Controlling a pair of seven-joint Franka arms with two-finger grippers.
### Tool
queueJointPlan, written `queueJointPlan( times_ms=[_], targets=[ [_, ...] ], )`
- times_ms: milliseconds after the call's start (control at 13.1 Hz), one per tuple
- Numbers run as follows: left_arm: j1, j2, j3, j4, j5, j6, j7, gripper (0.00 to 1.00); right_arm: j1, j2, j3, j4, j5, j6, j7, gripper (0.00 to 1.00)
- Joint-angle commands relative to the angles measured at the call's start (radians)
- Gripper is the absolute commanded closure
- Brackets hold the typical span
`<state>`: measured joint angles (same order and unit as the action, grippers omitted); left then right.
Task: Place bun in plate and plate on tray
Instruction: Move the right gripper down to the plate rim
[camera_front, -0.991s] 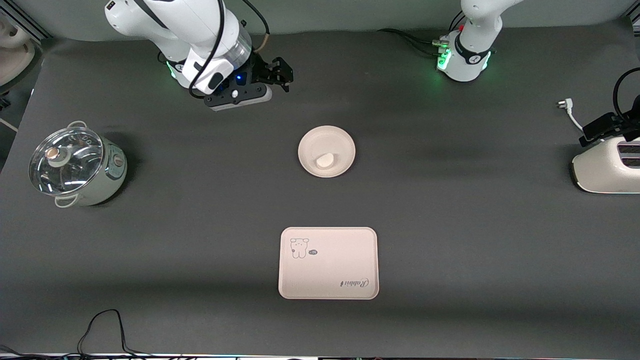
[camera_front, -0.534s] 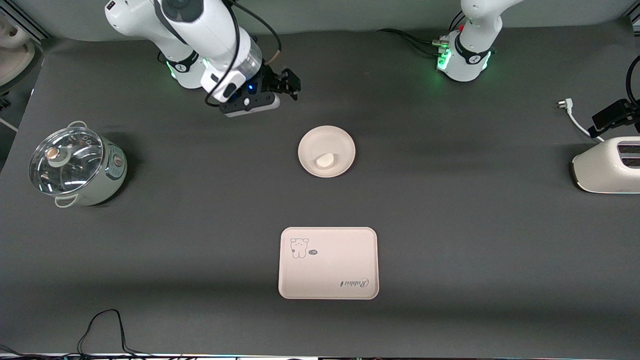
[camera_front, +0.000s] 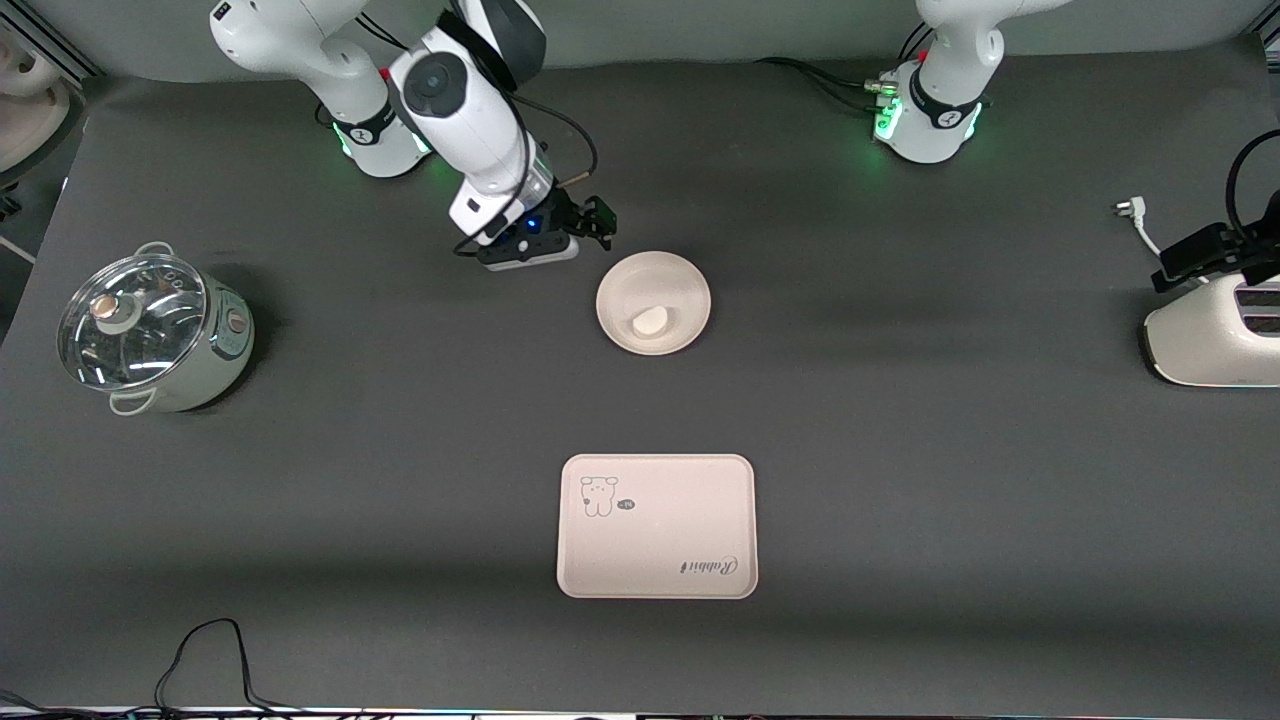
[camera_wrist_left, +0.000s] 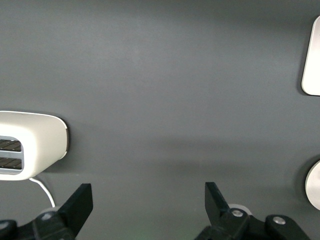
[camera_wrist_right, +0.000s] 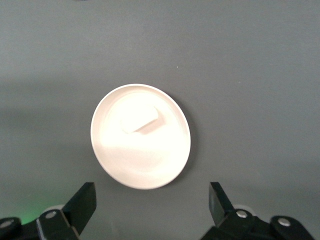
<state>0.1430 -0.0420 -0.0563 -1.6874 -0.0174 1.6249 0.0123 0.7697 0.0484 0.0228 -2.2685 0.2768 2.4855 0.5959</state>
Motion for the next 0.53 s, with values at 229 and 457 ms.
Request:
queueJointPlan(
  times_ms=[229,457],
  targets=[
    [-0.082,0.013,0.075,0.031,0.019,-0.005,-0.020,0.00,0.039,0.209,-0.003,-0.071,0.009,0.363,-0.002,0.00],
    [-0.082,0.020,0.075,0.026,0.021,0.024,-0.009,0.00,0.056,0.309,-0.001,-0.072,0.010,0.481,-0.001,0.00]
  ],
)
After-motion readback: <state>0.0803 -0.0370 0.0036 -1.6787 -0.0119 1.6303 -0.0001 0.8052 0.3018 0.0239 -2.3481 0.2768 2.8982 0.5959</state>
